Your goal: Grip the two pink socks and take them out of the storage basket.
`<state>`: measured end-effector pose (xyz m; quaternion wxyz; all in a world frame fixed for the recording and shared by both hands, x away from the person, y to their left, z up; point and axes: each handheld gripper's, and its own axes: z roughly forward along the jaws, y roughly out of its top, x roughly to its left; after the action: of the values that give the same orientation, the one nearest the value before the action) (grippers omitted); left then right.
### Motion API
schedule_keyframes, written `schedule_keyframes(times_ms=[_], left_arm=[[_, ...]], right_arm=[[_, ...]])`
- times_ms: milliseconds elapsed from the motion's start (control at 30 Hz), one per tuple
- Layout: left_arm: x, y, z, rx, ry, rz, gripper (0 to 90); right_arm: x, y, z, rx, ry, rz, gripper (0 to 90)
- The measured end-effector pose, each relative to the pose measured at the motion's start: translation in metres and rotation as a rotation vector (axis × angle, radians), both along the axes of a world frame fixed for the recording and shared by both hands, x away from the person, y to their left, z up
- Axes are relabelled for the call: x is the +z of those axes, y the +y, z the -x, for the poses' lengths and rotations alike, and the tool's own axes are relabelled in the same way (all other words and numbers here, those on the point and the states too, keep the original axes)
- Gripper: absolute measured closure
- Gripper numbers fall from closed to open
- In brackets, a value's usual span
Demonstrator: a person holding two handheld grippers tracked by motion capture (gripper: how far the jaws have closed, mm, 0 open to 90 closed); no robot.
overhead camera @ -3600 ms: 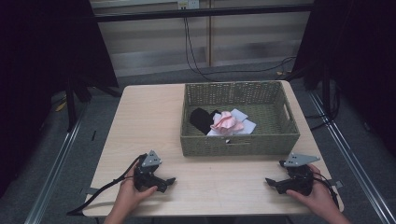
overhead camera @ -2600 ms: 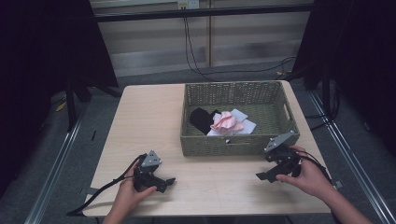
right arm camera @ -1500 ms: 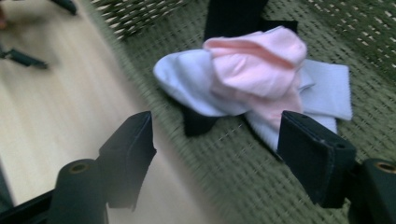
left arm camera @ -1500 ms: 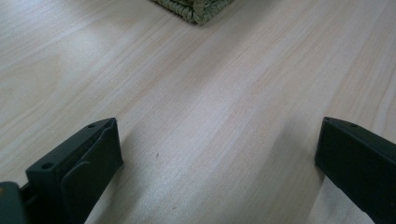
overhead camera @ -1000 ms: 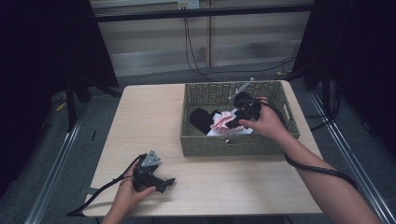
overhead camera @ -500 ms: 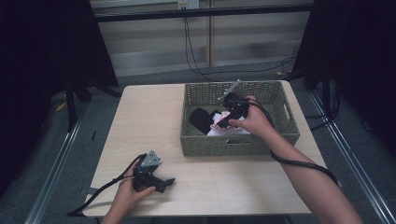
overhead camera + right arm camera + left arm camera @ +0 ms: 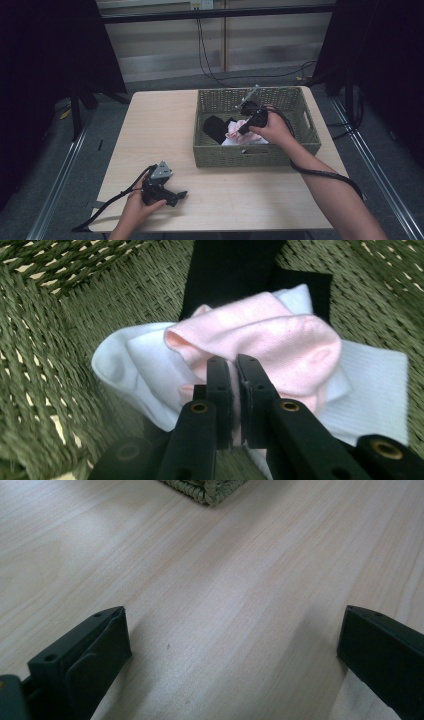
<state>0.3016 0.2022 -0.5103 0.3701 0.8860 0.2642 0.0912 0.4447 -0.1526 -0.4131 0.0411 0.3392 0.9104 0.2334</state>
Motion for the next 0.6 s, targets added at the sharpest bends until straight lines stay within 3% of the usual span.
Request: schedule_keyframes(times_ms=[300, 600], left_arm=[[0.000, 0.000, 0.000, -0.002, -0.004, 0.000, 0.0], [0.000, 0.000, 0.000, -0.004, 0.002, -0.005, 0.0]], right_arm=[[0.024, -0.016, -0.002, -0.027, 0.038, -0.041, 86.0], [0.048, -0.031, 0.002, -0.020, 0.030, -0.075, 86.0]])
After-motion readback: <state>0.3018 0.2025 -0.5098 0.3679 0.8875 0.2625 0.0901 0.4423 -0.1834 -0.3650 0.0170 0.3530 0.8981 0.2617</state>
